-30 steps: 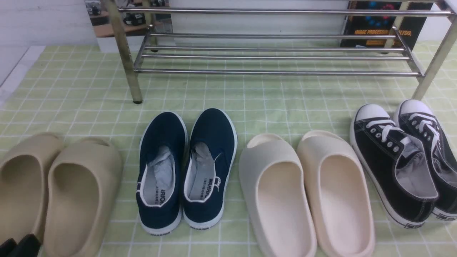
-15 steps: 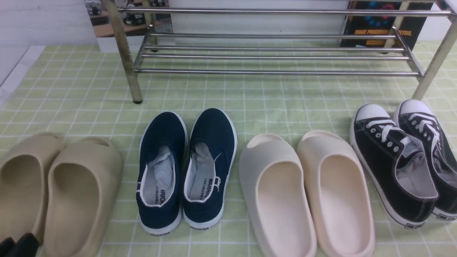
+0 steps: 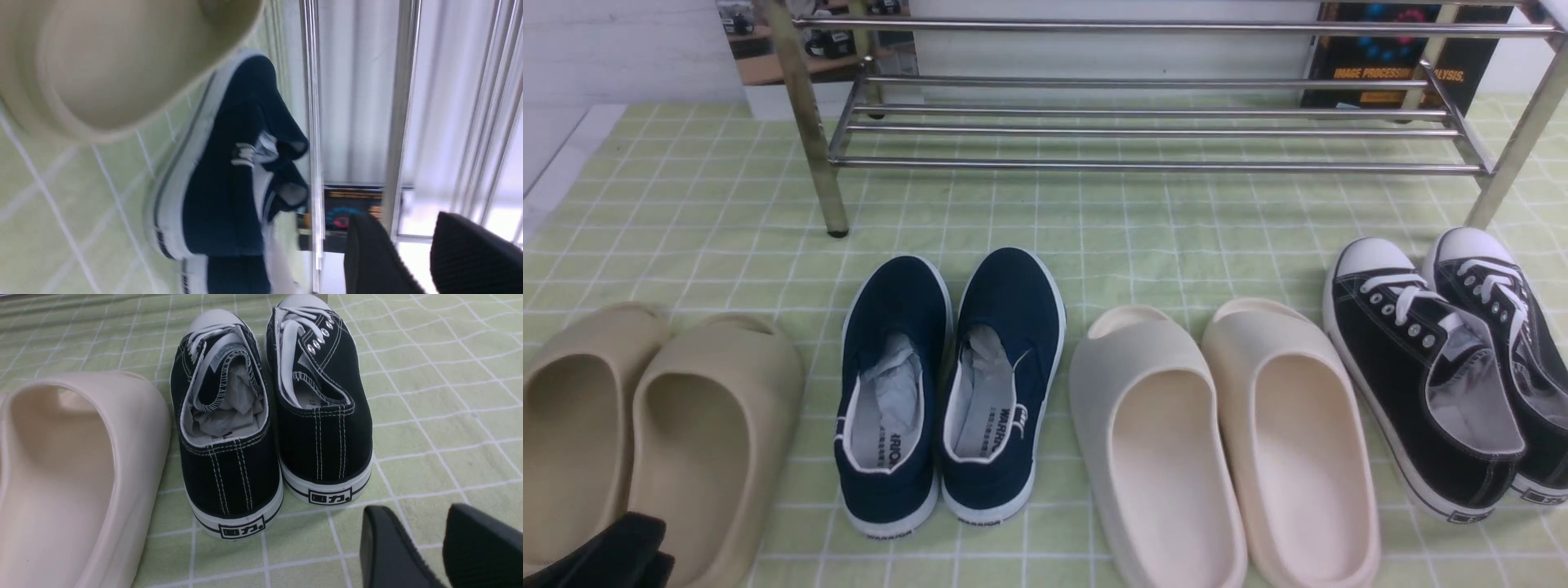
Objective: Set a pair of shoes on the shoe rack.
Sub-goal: Use the left arm to grab the shoe closest to it
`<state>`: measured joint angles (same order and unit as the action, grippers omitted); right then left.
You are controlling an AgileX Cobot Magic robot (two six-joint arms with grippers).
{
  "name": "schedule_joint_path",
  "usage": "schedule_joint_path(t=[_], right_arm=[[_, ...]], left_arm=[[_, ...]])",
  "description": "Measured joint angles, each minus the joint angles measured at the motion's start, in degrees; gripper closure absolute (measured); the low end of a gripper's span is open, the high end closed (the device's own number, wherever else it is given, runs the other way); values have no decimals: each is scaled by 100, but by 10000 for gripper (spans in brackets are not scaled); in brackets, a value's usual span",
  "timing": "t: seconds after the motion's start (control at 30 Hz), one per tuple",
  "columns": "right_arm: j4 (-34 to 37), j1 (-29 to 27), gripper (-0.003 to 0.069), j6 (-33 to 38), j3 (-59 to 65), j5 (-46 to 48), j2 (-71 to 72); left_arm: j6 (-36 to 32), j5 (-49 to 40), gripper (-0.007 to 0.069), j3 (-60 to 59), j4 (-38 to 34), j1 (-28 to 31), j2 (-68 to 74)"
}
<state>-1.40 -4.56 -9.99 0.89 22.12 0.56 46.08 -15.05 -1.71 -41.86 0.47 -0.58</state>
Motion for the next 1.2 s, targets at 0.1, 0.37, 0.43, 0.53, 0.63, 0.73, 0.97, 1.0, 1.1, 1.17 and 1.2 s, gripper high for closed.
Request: schedule_joint_path(t=[0.1,0.37,0.43,0.53,0.63,0.73,0.97,1.0,1.1,1.17,1.2], right_arm=[[0,0,412,0,0,0,0],[0,0,412,0,0,0,0],[0,0,412,0,0,0,0],[0,0,412,0,0,0,0],[0,0,412,0,0,0,0],[0,0,412,0,0,0,0],[0,0,412,0,0,0,0],[0,0,412,0,0,0,0],[0,0,412,0,0,0,0],[0,0,412,0,0,0,0],[0,0,412,0,0,0,0]], left_arm=[[22,14,386,0,-153,0,0],[-121,-116,386,36,-337,0,0],[-973,-474,386,488,-331,0,0],[-2322,-707,386,1295,-70,0,0],[-3155,-1252,386,2244,655,0,283],[-3261,-2059,386,3124,1756,0,1097],[-2958,-4595,386,5022,4322,-15,3753],[-2957,-4635,386,5022,4322,-22,3817],[-2917,-5027,386,5452,4613,-362,4842],[-2917,-5045,386,5585,4566,-683,5311],[-2917,-5045,386,5597,4562,-722,5363]])
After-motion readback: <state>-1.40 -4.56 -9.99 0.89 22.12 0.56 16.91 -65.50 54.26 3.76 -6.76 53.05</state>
